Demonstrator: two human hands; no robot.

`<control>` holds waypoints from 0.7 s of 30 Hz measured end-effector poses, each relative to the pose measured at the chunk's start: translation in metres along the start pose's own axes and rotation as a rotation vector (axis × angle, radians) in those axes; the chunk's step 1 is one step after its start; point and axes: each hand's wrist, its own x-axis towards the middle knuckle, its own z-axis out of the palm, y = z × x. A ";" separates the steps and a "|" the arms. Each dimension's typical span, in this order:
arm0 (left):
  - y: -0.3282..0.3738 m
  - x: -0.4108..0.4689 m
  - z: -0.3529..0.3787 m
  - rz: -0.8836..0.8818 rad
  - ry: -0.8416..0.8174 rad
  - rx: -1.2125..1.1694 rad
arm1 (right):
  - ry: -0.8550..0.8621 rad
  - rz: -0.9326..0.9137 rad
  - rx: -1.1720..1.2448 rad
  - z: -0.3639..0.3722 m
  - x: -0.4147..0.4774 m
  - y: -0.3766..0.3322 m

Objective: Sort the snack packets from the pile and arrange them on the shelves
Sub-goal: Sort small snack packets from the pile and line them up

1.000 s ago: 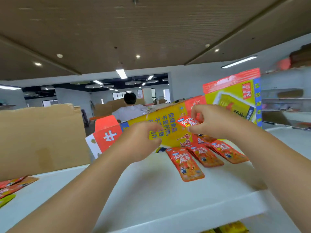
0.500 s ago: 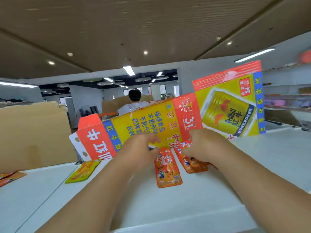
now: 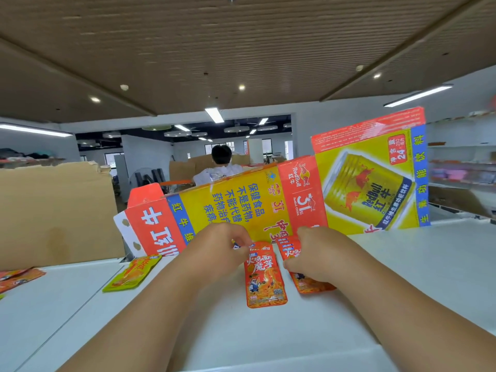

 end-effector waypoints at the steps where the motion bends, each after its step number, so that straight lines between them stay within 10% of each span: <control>1: 0.000 0.000 0.000 0.000 -0.003 0.003 | -0.007 0.001 -0.013 0.001 0.000 0.000; 21: -0.003 0.002 0.001 -0.013 -0.049 -0.073 | -0.069 0.058 -0.089 0.008 0.006 -0.002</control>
